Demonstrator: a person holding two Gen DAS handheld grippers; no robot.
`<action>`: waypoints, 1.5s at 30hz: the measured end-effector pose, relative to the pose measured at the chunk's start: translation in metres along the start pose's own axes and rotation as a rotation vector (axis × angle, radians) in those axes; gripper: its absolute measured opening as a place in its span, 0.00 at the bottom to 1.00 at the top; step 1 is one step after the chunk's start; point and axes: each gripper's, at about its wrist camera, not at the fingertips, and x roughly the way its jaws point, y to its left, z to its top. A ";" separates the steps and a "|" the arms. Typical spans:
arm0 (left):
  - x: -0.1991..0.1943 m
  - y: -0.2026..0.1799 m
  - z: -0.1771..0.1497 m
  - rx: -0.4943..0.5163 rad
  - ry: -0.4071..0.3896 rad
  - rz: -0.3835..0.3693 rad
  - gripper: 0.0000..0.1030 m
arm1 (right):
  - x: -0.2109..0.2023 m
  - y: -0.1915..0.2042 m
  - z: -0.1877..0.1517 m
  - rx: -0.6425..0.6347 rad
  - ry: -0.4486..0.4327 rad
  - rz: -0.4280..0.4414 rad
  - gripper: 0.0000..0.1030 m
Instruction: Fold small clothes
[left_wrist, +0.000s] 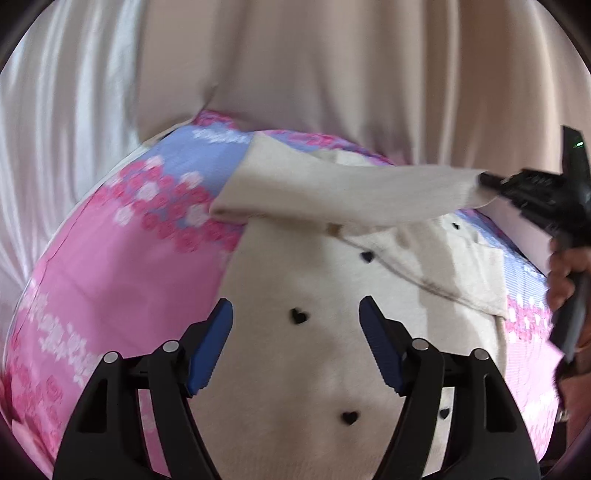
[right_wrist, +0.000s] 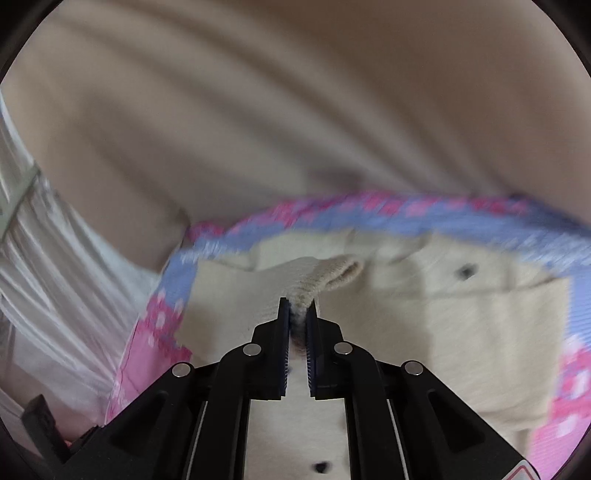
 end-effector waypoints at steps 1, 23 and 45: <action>0.001 -0.007 0.002 0.011 -0.007 -0.010 0.68 | -0.016 -0.011 0.006 -0.007 -0.029 -0.031 0.07; 0.073 0.023 -0.027 -0.135 0.187 -0.013 0.76 | -0.099 -0.213 -0.217 0.453 0.134 -0.246 0.46; 0.022 0.092 -0.101 -0.353 0.314 -0.122 0.06 | -0.144 -0.143 -0.321 0.354 0.194 -0.223 0.05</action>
